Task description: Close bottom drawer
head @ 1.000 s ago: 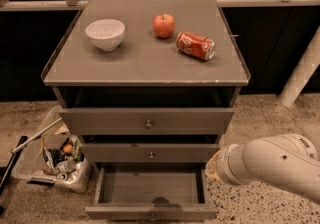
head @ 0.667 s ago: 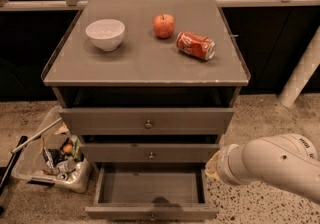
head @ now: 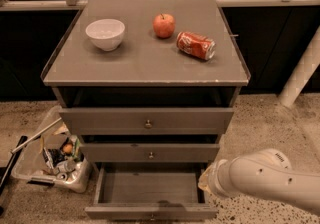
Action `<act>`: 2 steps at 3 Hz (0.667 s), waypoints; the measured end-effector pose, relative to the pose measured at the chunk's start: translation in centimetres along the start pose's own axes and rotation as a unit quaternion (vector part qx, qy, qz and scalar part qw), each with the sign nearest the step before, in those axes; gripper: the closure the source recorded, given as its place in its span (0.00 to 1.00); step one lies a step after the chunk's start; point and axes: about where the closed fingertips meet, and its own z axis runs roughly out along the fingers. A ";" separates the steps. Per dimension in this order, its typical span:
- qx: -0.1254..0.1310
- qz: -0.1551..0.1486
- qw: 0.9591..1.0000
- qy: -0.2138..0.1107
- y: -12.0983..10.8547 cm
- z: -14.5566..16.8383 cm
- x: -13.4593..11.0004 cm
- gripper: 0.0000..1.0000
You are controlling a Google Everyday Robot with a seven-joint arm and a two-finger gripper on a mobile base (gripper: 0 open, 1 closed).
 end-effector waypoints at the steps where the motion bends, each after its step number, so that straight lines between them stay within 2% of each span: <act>1: -0.008 0.014 1.000 -0.003 0.8 4.5 2.6 1.00; 2: -0.010 0.026 0.999 -0.018 0.7 9.1 5.1 1.00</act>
Offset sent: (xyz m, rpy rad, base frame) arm 0.0186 -0.0321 -0.1810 0.1037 0.0234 -0.0463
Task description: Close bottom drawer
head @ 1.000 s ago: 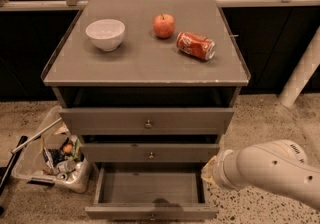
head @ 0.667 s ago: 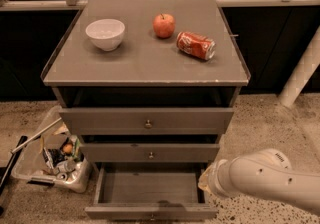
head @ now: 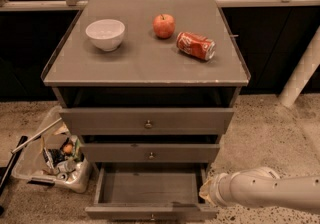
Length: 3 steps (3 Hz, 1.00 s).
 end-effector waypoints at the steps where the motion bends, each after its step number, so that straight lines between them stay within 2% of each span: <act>1: -0.019 0.016 0.999 -0.030 0.0 4.6 1.3 1.00; 2: -0.067 0.051 0.991 -0.101 1.2 7.6 -0.4 1.00; 3: -0.091 0.055 0.982 -0.155 0.4 6.4 -0.6 1.00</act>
Offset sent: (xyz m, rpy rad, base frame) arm 0.0146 0.0095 -0.0674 0.5001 0.1206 0.0766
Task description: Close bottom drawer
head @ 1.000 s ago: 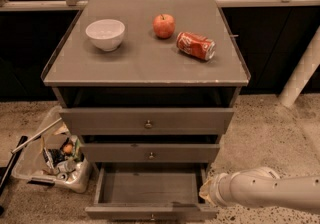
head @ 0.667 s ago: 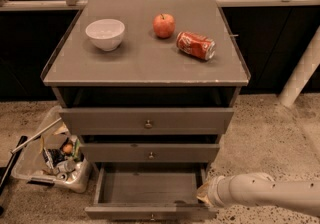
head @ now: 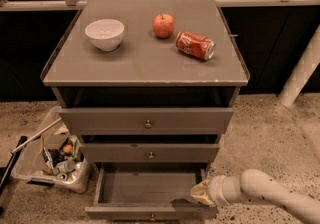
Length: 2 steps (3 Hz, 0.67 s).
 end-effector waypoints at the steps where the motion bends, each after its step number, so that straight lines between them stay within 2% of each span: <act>1: -0.046 -0.012 0.999 0.000 1.7 -0.7 0.4 1.00; 2: -0.050 -0.011 0.999 0.001 2.0 -0.6 0.5 1.00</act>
Offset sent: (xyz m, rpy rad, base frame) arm -0.0138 -0.0018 0.0039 0.0269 0.0345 0.0660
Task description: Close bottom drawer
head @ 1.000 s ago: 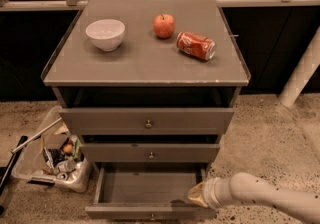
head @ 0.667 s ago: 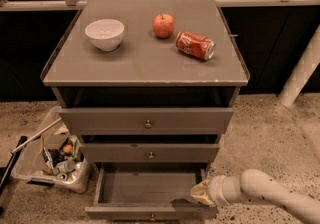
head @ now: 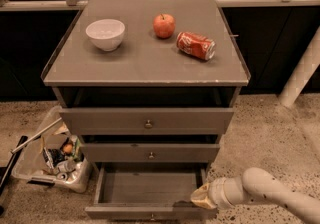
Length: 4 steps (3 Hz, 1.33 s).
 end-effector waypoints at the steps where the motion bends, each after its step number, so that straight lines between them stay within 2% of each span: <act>1: -0.001 0.022 1.000 -0.010 0.0 1.9 1.2 1.00; 2: -0.001 0.053 0.999 -0.013 0.2 5.1 3.4 1.00; 3: 0.010 0.075 0.997 -0.013 0.3 9.1 6.6 1.00; 4: 0.024 0.085 0.996 -0.009 0.2 12.2 9.3 1.00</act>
Offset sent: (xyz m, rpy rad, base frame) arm -0.0082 0.0202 -0.1246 0.0655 0.1169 -0.1686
